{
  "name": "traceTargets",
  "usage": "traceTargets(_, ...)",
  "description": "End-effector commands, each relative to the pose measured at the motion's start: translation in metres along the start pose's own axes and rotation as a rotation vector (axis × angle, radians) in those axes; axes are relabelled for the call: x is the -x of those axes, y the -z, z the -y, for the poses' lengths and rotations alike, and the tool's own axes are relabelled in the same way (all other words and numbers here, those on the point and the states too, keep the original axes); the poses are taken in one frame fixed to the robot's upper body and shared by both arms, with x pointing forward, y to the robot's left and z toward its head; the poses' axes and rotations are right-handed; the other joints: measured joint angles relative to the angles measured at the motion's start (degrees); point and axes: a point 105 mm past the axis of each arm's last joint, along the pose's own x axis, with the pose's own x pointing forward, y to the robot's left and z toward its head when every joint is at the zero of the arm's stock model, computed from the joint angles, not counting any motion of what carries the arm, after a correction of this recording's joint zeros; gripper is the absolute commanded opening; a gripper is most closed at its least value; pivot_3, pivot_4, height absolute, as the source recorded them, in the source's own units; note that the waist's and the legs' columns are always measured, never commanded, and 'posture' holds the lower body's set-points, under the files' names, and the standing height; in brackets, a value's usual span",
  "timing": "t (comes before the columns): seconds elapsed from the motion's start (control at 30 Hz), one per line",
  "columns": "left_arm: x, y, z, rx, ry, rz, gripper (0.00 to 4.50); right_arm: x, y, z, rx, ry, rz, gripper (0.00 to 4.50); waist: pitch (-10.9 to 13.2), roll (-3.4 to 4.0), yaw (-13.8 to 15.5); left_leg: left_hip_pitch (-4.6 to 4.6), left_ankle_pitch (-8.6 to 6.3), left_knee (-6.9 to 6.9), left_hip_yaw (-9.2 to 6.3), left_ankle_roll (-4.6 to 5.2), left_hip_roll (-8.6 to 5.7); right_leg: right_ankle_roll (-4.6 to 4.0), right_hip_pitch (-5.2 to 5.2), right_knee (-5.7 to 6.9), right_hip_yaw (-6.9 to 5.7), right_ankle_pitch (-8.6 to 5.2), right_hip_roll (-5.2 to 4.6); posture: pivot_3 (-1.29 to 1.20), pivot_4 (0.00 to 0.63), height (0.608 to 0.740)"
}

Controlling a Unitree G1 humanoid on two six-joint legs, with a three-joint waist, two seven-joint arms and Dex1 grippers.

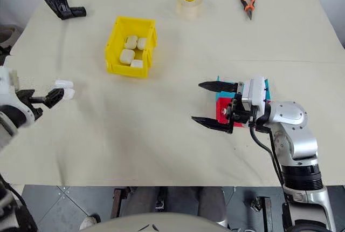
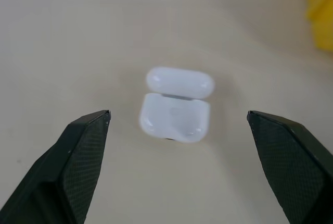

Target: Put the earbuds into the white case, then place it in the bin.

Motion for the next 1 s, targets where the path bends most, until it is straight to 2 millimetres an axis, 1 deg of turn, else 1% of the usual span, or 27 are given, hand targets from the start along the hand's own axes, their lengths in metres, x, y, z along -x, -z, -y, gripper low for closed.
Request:
traceTargets(0.03,-0.013,0.000,-0.005,-0.015,-0.003,-0.156,4.48,0.008,-0.005,0.001,0.024,0.017,0.004,4.50,0.00,0.00,-0.11,0.03,0.01,-0.04,0.02,-0.01,0.00,-0.01,0.00,0.00,-0.01,0.00,0.00,0.00,0.150,0.740)
traceTargets(0.13,-0.024,-0.003,-0.004,-0.048,0.025,-0.220,4.48,0.008,-0.005,-0.001,0.023,0.028,0.008,4.50,0.00,0.00,-0.47,0.06,0.03,-0.10,0.08,-0.07,0.01,-0.03,-0.04,0.01,0.00,-0.02,0.03,0.00,0.150,0.740)
traceTargets(0.27,-0.038,-0.006,-0.005,-0.084,0.037,-0.243,4.48,0.006,-0.004,-0.005,0.019,0.033,0.013,4.50,0.00,0.00,-1.07,0.05,0.05,-0.12,0.11,-0.12,0.02,-0.04,-0.06,0.01,-0.01,-0.03,0.04,0.00,0.150,0.740)
traceTargets(0.33,-0.042,-0.006,-0.006,-0.101,0.043,-0.252,4.48,0.006,-0.004,-0.007,0.019,0.037,0.014,4.50,0.01,0.00,-1.22,0.04,0.05,-0.12,0.12,-0.13,0.03,-0.05,-0.08,0.01,-0.01,-0.03,0.04,0.00,0.150,0.740)
traceTargets(0.43,-0.046,0.000,-0.010,-0.161,0.035,-0.315,4.48,0.006,-0.004,-0.007,0.022,0.050,0.013,4.50,0.00,0.00,-1.28,0.02,0.06,-0.11,0.13,-0.14,0.04,-0.05,-0.11,0.02,0.00,-0.03,0.06,0.00,0.150,0.740)
traceTargets(0.57,-0.051,-0.001,-0.012,-0.153,0.048,-0.310,4.48,0.006,-0.004,-0.009,0.024,0.058,0.012,4.50,0.00,0.00,-1.28,0.03,0.06,-0.12,0.17,-0.14,0.04,-0.05,-0.12,0.03,0.01,-0.03,0.06,0.00,0.150,0.740)
traceTargets(0.67,-0.053,0.000,-0.013,-0.156,0.054,-0.316,4.48,0.006,-0.004,-0.011,0.025,0.062,0.012,4.50,0.00,0.00,-1.25,0.03,0.06,-0.10,0.19,-0.14,0.05,-0.05,-0.12,0.06,0.03,-0.03,0.06,0.00,0.150,0.740)
traceTargets(0.8,-0.052,0.008,-0.011,-0.167,0.075,-0.355,4.48,0.005,-0.004,-0.011,0.027,0.064,0.014,4.50,0.00,0.00,-1.24,0.04,0.06,-0.07,0.19,-0.13,0.05,-0.05,-0.12,0.08,0.04,-0.03,0.05,0.00,0.150,0.740)
traceTargets(1.0,-0.043,0.018,-0.013,-0.153,0.093,-0.420,4.48,0.004,-0.005,-0.009,0.035,0.067,0.014,4.50,0.00,0.00,-1.28,0.07,0.06,-0.09,0.21,-0.13,0.05,-0.05,-0.12,0.11,0.04,-0.03,0.05,0.00,0.150,0.740)
